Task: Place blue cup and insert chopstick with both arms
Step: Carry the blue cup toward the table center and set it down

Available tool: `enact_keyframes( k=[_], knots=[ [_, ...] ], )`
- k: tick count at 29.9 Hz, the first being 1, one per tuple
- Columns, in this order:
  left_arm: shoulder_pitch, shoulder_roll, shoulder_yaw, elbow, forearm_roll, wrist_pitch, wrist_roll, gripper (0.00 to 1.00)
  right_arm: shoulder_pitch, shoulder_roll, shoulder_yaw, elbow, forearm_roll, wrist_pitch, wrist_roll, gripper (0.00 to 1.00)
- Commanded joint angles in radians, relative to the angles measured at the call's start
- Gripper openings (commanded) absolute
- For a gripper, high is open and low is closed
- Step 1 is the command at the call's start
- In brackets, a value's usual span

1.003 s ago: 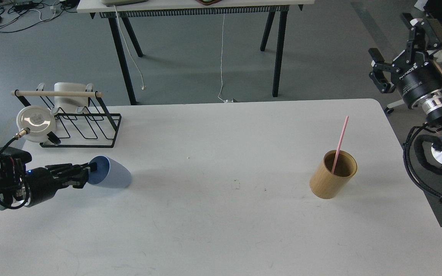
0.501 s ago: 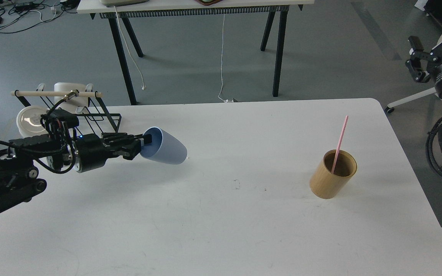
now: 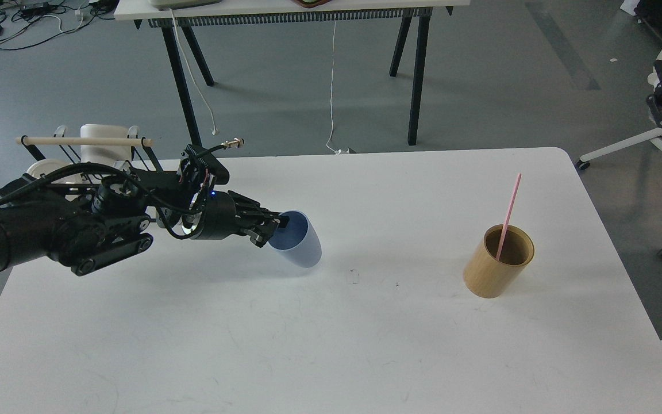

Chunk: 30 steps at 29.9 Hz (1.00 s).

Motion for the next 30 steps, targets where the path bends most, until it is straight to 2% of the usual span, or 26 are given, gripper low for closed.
enact_keyframes(
  k=[1, 8, 17, 23, 30],
  knots=[
    [-0.007, -0.006, 0.011, -0.003, 0.008, 0.001, 0.0, 0.0, -0.007, -0.001, 0.0, 0.0, 0.0, 0.0, 0.0, 0.96],
    [-0.015, -0.019, 0.012, -0.006, 0.008, 0.0, 0.0, 0.0, -0.009, 0.008, 0.0, 0.0, 0.0, 0.0, 0.0, 0.96],
    [-0.027, -0.142, 0.07, 0.081, 0.008, 0.0, 0.0, 0.0, -0.009, 0.02, 0.003, 0.001, 0.0, -0.002, 0.0, 0.96],
    [-0.033, -0.165, 0.086, 0.1, 0.008, 0.0, 0.0, 0.0, -0.009, 0.02, 0.003, 0.003, 0.0, -0.002, 0.0, 0.96],
    [-0.044, -0.139, 0.081, 0.06, 0.008, -0.002, 0.0, 0.1, -0.009, 0.022, 0.002, 0.003, 0.0, -0.002, 0.0, 0.96]
  ],
)
